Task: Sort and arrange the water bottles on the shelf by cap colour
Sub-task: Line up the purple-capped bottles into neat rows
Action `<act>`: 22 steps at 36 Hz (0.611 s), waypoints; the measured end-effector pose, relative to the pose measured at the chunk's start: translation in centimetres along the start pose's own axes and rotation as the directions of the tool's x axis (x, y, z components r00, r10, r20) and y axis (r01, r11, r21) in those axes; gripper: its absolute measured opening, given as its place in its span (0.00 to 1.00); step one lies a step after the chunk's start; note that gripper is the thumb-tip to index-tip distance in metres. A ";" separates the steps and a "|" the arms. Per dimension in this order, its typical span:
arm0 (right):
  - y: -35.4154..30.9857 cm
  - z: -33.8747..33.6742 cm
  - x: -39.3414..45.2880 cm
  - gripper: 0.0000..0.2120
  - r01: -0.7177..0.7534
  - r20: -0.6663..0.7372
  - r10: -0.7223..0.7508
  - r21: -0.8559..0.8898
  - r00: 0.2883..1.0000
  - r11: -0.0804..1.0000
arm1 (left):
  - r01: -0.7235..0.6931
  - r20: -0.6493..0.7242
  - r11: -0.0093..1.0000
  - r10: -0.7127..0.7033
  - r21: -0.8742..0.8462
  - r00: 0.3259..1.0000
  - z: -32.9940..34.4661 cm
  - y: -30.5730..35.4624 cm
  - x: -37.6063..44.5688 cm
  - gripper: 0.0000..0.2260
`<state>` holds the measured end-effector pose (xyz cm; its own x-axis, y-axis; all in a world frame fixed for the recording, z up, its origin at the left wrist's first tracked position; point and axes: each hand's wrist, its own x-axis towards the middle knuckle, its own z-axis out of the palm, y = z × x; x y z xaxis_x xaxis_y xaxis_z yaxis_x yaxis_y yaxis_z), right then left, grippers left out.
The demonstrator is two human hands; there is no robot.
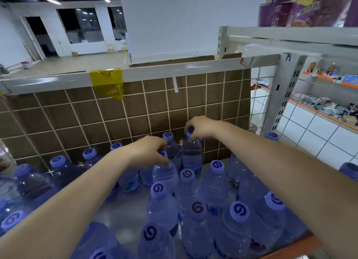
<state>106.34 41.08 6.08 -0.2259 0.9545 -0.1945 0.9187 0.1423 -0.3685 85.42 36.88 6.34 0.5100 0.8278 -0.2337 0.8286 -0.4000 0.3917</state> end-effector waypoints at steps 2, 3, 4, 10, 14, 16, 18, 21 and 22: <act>0.4 -0.7 -0.5 0.27 -0.003 0.023 0.001 0.050 1.000 0.999 | -0.022 0.007 0.999 0.022 0.039 1.000 0.0 1.0 0.7 0.11; 0.7 -1.1 -0.8 0.28 -0.007 0.029 0.005 0.069 1.000 0.998 | -0.039 0.006 0.997 0.039 0.065 0.999 -0.1 1.5 1.1 0.11; 1.0 -1.7 -1.1 0.28 -0.015 0.028 0.013 0.065 1.000 0.998 | -0.058 0.001 0.994 0.058 0.092 0.998 -0.1 2.0 1.4 0.11; 3.7 -4.8 -3.5 0.07 -0.103 0.049 0.109 -0.111 0.993 0.988 | -0.102 -0.014 0.990 0.104 0.101 0.994 -0.4 4.3 3.2 0.09; 4.8 -5.3 -5.3 0.05 -0.160 0.139 0.181 -0.148 0.974 0.976 | -0.148 -0.035 0.985 0.152 0.092 0.988 0.1 6.0 4.5 0.10; 5.1 -5.4 -6.1 0.09 -0.213 0.181 0.244 -0.176 0.953 0.961 | -0.167 -0.041 0.983 0.170 0.083 0.985 0.4 6.8 5.2 0.10; 5.5 -5.4 -6.7 0.15 -0.258 0.228 0.306 -0.215 0.924 0.942 | -0.180 -0.054 0.981 0.184 0.073 0.981 0.6 7.7 5.7 0.09; 6.6 -4.9 -7.3 0.22 -0.334 0.284 0.382 -0.203 0.879 0.920 | -0.183 -0.068 0.981 0.187 0.069 0.980 1.0 8.5 6.6 0.08; 6.8 -4.7 -7.5 0.20 -0.352 0.284 0.388 -0.171 0.877 0.920 | -0.180 -0.074 0.981 0.185 0.066 0.980 1.2 8.7 6.9 0.08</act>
<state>115.82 36.14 9.33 0.0668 0.8180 -0.5714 0.9803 -0.1605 -0.1153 96.40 38.63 7.11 0.6359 0.7664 -0.0911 0.7367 -0.5676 0.3674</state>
